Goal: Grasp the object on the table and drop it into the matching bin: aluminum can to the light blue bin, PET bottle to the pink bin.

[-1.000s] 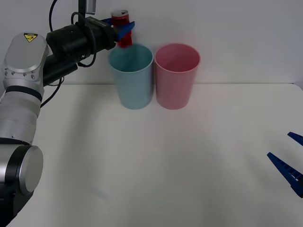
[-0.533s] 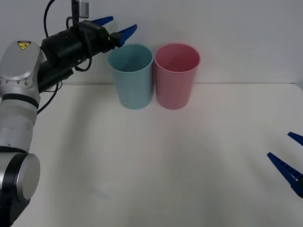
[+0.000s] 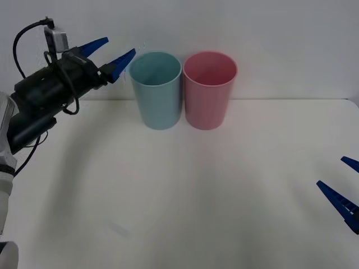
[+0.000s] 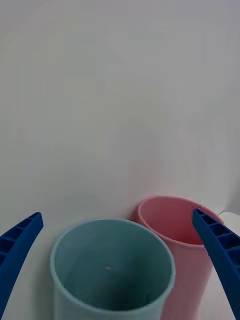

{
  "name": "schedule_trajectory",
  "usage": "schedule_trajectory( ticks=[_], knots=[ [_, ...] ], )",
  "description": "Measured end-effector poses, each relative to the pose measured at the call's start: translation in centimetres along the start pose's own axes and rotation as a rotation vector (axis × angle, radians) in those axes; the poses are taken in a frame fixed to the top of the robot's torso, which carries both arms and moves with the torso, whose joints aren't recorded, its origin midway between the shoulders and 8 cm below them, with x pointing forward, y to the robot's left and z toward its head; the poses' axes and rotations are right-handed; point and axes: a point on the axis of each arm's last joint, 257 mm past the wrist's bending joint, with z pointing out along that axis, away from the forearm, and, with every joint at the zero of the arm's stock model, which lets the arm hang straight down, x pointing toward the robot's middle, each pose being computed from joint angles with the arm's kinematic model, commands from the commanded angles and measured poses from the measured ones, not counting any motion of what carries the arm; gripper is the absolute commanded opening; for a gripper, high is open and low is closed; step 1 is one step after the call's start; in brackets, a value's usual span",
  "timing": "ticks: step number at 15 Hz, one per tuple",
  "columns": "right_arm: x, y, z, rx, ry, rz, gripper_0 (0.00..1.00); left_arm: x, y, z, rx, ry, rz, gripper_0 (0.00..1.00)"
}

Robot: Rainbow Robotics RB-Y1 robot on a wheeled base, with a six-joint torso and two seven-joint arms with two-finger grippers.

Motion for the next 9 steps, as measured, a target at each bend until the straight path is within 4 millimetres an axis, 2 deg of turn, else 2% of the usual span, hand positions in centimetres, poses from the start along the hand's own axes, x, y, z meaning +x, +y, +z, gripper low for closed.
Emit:
schedule_trajectory(
  ticks=[4,9],
  knots=[
    [0.0,0.0,0.0,0.000,0.000,0.000,1.00,0.1,0.0,-7.4,-0.018,-0.013,0.020,1.00],
    [0.0,0.0,0.0,0.000,0.000,0.000,1.00,-0.1,-0.4,-18.3,-0.072,0.000,0.060,1.00]
  ],
)
